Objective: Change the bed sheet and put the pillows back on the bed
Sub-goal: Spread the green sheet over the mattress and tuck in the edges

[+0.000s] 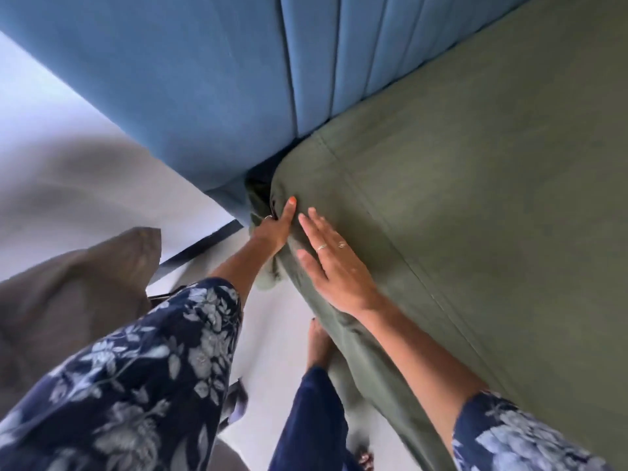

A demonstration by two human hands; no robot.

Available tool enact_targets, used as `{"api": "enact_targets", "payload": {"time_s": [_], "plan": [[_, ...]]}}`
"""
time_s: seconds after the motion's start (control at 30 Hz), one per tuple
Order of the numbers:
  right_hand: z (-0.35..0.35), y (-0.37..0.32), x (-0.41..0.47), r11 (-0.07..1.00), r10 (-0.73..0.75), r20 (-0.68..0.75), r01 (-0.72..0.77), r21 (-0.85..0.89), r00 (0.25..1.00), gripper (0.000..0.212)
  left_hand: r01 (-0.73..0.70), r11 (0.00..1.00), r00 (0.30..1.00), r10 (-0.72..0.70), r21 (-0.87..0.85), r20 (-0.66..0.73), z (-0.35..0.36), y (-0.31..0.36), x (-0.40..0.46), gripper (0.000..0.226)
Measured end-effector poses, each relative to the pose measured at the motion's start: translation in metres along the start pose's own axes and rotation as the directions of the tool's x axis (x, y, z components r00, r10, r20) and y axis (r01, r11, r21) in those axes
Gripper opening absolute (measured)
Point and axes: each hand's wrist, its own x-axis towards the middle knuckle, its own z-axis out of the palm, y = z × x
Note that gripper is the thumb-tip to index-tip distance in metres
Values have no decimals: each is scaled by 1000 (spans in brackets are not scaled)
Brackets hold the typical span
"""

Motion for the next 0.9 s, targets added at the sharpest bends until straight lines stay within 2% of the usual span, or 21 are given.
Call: {"api": "enact_targets", "payload": {"time_s": [0.07, 0.13, 0.23, 0.3, 0.4, 0.47, 0.5, 0.6, 0.8, 0.87, 0.9], "plan": [[-18, 9, -21, 1000, 8, -74, -8, 4, 997, 57, -6, 997, 999, 10, 83, -50, 4, -6, -12, 87], [-33, 24, -53, 987, 114, -116, -126, -100, 987, 59, -44, 988, 990, 63, 145, -129, 8, -16, -31, 84], [-41, 39, -98, 906, 290, -138, -319, -280, 947, 64, -123, 973, 966, 163, 196, -203, 16, -25, -53, 88], [-36, 40, -123, 854, 340, -143, -369, -367, 930, 65, -119, 979, 967, 153, 168, -204, 27, -25, -62, 90], [-18, 35, -145, 818, 286, -185, -340, -464, 940, 62, -60, 998, 993, 60, 9, -105, 60, -21, -78, 85], [-13, 35, -146, 810, 282, -224, -357, -466, 933, 60, -89, 989, 991, 76, -119, -110, 87, -25, -77, 83], [-13, 36, -144, 814, 273, -235, -354, -460, 933, 60, -114, 981, 984, 89, -159, -156, 96, -27, -76, 82], [-10, 36, -144, 831, 259, -249, -347, -434, 933, 60, -176, 967, 945, 115, -183, -305, 113, -34, -78, 79], [-1, 22, -155, 842, 296, -258, -379, -383, 920, 62, -225, 948, 876, 97, -224, -473, 130, -39, -78, 72], [5, 6, -166, 910, 219, -212, -278, -309, 952, 58, -239, 937, 852, 76, -255, -518, 130, -38, -79, 68], [-3, 4, -170, 965, 164, -183, -196, -174, 969, 53, -252, 931, 842, 77, -263, -534, 133, -35, -83, 67]]}}
